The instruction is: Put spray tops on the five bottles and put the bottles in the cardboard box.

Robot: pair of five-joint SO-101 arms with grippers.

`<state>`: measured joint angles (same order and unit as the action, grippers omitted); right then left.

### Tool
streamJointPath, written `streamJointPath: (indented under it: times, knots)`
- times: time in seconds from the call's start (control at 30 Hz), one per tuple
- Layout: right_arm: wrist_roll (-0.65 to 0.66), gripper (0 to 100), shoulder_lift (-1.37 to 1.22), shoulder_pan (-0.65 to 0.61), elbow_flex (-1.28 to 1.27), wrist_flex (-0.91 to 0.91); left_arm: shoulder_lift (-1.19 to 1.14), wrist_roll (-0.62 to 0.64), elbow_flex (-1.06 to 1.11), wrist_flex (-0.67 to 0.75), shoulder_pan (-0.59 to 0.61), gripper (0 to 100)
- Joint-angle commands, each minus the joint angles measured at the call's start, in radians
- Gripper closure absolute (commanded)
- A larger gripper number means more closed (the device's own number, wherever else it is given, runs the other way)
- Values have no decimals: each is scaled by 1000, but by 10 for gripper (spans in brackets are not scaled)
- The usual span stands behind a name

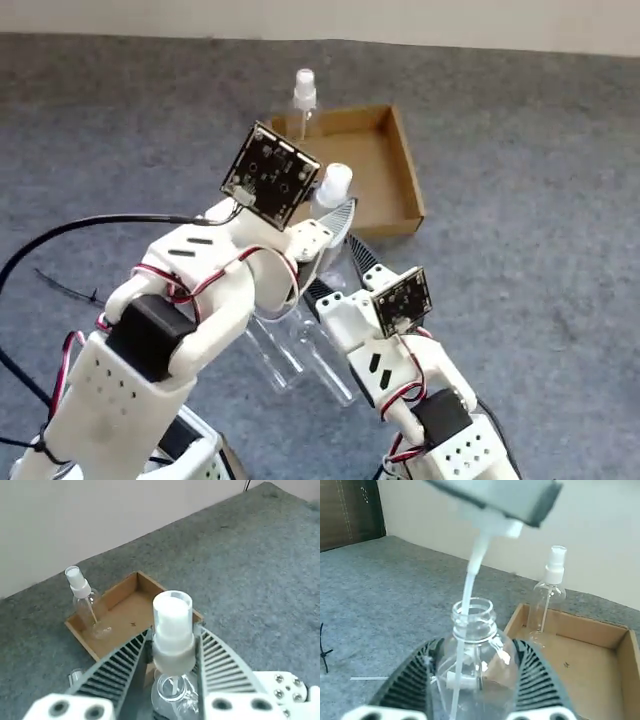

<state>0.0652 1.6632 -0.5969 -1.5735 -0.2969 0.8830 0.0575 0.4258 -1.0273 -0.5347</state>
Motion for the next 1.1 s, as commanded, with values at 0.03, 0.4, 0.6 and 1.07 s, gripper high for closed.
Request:
streamJointPath:
  times: [0.03, 0.4, 0.6, 1.07]
  knots:
    - [-11, 995, 15, 2, 16, -7, 48, -6, -15, -60, -5, 800]
    - [-11, 995, 15, 2, 15, -7, 61, -8, -73, -55, 150, 801]
    - [-11, 995, 15, 2, 15, -7, 24, -52, -8, -57, 168, 801]
    - [-11, 995, 15, 1, 15, -7, -133, -57, 25, 43, 168, 801]
